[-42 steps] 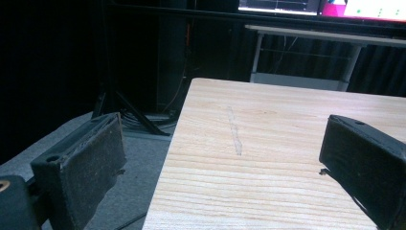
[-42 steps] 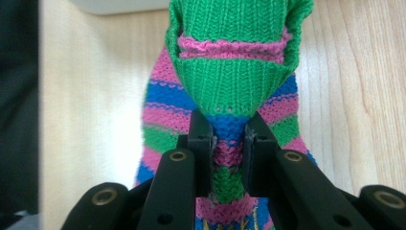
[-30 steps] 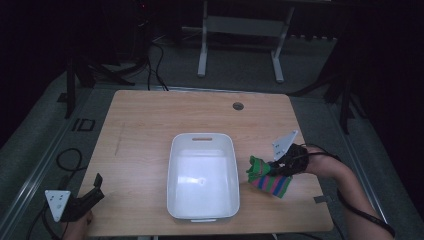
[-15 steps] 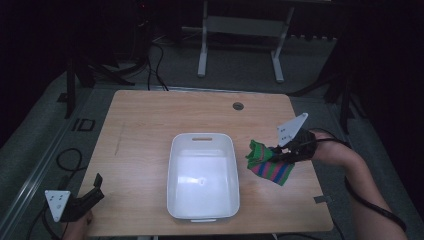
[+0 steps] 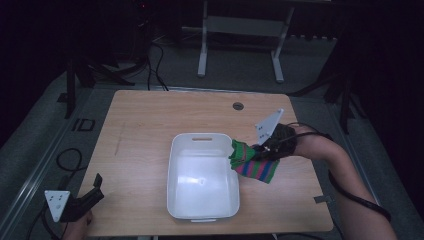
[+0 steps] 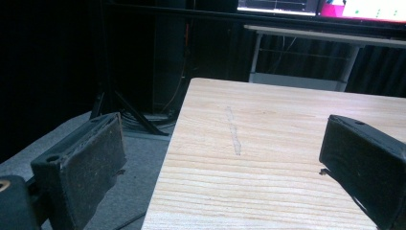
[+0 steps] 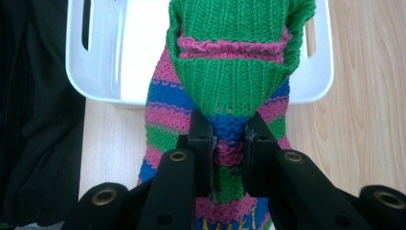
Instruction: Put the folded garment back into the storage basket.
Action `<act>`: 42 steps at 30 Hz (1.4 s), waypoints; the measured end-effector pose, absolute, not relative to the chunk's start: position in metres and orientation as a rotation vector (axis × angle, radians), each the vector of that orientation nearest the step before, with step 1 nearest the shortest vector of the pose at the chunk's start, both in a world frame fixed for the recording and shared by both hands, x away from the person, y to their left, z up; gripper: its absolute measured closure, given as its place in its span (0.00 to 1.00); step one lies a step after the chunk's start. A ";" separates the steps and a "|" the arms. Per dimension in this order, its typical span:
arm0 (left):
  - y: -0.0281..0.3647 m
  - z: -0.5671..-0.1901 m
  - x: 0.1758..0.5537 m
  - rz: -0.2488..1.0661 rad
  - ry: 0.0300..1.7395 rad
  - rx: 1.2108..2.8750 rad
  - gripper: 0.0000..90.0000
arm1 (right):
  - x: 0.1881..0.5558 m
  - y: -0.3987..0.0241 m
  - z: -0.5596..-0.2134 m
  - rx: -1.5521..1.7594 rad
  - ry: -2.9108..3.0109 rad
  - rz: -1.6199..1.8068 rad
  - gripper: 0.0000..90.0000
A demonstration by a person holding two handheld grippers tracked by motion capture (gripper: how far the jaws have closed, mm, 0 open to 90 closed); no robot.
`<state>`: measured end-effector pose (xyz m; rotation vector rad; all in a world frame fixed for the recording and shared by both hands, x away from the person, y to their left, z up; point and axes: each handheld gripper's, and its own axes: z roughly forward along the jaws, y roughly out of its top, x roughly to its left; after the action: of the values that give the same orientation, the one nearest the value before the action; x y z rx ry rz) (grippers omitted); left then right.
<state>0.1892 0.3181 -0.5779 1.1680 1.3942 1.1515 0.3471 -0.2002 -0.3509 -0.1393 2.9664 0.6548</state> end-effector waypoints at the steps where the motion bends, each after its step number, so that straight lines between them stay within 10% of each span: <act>1: 0.318 -0.578 0.189 1.152 1.395 1.169 0.02 | 0.347 -0.196 -0.350 -0.154 2.964 0.656 0.86; 42: 0.319 -0.578 0.189 1.147 1.395 1.159 0.02 | 0.338 -0.072 -0.367 -0.432 3.004 0.566 0.86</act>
<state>0.1890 0.3186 -0.5781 1.1589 1.3951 1.1465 0.3376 -0.0723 -0.3674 -0.4320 3.0041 0.5659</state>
